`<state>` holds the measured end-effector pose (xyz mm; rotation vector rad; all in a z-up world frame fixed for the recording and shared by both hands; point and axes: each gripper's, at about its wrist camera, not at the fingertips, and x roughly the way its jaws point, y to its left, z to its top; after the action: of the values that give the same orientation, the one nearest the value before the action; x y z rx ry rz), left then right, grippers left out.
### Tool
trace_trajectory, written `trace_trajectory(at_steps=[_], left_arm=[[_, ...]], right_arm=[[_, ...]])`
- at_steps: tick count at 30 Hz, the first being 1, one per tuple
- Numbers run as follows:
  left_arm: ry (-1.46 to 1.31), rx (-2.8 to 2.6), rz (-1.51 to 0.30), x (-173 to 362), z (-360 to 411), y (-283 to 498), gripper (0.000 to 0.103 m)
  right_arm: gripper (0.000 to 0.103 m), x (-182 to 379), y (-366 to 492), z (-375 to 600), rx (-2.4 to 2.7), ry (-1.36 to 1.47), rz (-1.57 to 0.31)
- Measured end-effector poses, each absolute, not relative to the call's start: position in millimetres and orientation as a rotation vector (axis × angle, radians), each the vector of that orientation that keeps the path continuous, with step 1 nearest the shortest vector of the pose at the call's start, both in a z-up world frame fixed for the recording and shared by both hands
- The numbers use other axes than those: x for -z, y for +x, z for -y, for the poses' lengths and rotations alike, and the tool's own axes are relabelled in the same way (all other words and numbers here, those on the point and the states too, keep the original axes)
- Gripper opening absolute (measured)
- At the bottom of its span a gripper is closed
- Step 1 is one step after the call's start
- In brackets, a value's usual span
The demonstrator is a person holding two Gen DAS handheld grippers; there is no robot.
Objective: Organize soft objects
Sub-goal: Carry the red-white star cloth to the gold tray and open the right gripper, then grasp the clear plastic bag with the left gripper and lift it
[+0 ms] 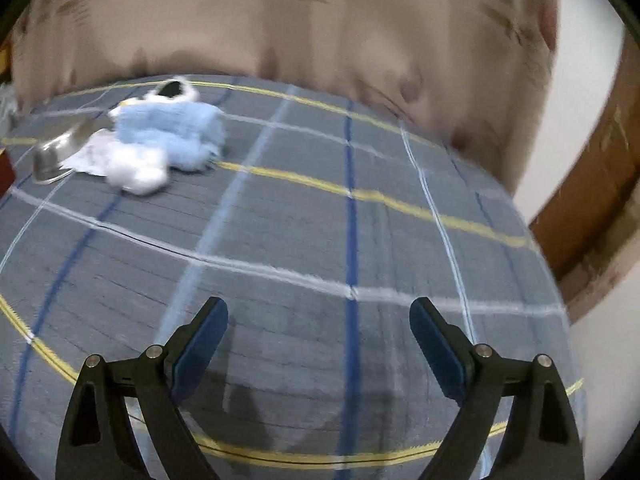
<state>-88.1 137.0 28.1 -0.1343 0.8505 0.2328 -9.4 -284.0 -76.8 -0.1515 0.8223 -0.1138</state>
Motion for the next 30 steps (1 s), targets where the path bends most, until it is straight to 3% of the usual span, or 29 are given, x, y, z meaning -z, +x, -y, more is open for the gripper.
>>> trace_trajectory(at_steps=[5,15,30], left_arm=[[-0.125,-0.013,-0.893,-38,-81,-52,0.047],[-0.117,0.378,-0.991,-30,41,69,0.047],[-0.656,0.346,-1.153,39,62,187,0.047]], right_arm=[[0.098,76,-8,290,0.071,-0.07,-0.807],[0.101,70,-15,298,-0.033,0.043,-0.757],[0.101,64,-24,301,-0.155,0.092,-0.691]])
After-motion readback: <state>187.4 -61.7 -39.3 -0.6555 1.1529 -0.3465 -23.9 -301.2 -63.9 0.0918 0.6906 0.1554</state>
